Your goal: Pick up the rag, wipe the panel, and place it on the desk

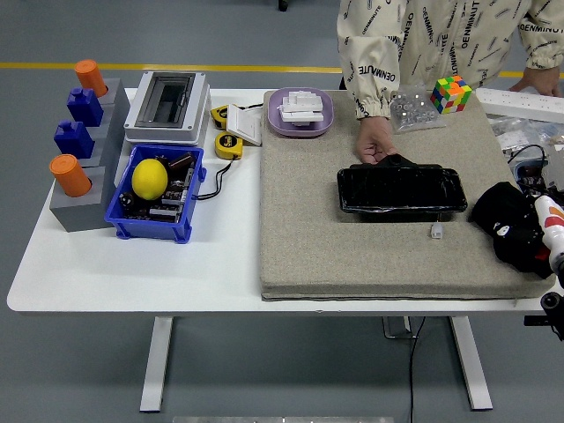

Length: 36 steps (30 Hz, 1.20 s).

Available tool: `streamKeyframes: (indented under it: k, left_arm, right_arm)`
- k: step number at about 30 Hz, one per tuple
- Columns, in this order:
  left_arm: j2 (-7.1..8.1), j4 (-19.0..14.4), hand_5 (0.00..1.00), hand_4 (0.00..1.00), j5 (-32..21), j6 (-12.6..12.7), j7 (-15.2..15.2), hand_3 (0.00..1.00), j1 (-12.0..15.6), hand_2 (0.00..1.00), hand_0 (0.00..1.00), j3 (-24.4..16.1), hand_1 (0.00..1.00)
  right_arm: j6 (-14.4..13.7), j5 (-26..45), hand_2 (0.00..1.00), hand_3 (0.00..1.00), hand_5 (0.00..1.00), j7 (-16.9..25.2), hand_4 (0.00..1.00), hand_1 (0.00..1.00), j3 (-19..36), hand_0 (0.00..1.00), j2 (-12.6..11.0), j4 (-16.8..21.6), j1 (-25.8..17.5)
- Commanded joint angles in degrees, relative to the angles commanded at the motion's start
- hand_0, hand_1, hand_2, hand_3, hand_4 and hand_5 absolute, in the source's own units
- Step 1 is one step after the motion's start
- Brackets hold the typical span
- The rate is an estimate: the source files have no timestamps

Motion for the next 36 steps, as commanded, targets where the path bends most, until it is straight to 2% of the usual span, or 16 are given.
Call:
streamKeyframes:
  k: [7,8,13,14,19,20,36]
  left_arm:
    - [-0.02,0.0,0.436,0.625,0.1,0.0,0.0,0.561,-0.1,0.653,0.611,-0.1,0.64]
    - [-0.02,-0.1,0.436,0.625,0.1,0.0,0.0,0.56,-0.2,0.652,0.611,-0.1,0.64]
    - [-0.03,0.0,0.437,0.625,0.1,0.0,0.0,0.561,-0.2,0.654,0.611,-0.1,0.64]
    - [-0.04,0.0,0.437,0.625,0.0,0.0,0.0,0.561,-0.1,0.654,0.611,-0.1,0.64]
    - [-0.05,0.0,0.437,0.625,-0.1,0.0,-0.1,0.561,-0.2,0.654,0.611,0.0,0.64]
    - [-0.04,0.0,0.436,0.625,-0.1,0.0,-0.1,0.561,-0.2,0.653,0.611,-0.1,0.64]
    - [-0.05,-0.1,0.437,0.625,0.0,0.0,-0.1,0.561,-0.2,0.653,0.611,-0.2,0.639]
  right_arm:
    - [1.7,0.6,0.506,0.506,0.19,0.2,0.77,0.467,0.2,0.428,-0.3,0.0,0.0]
    - [1.9,0.7,0.551,0.54,0.271,0.2,0.892,0.512,0.2,0.477,-0.4,0.0,0.0]
    - [2.5,0.8,0.551,0.54,0.271,0.4,0.892,0.512,0.2,0.477,-0.4,0.0,0.0]
    - [2.7,0.8,0.586,0.556,0.32,0.5,0.968,0.551,0.2,0.523,-0.4,0.0,0.0]
    - [3.5,0.9,0.586,0.556,0.32,0.6,0.968,0.551,0.3,0.523,-0.4,0.0,0.0]
    - [3.6,0.9,0.654,0.59,0.385,0.6,0.998,0.58,0.3,0.58,-0.4,0.0,0.1]
    - [4.5,0.8,0.684,0.631,0.396,0.6,0.998,0.608,1.1,0.629,-0.8,0.1,0.1]
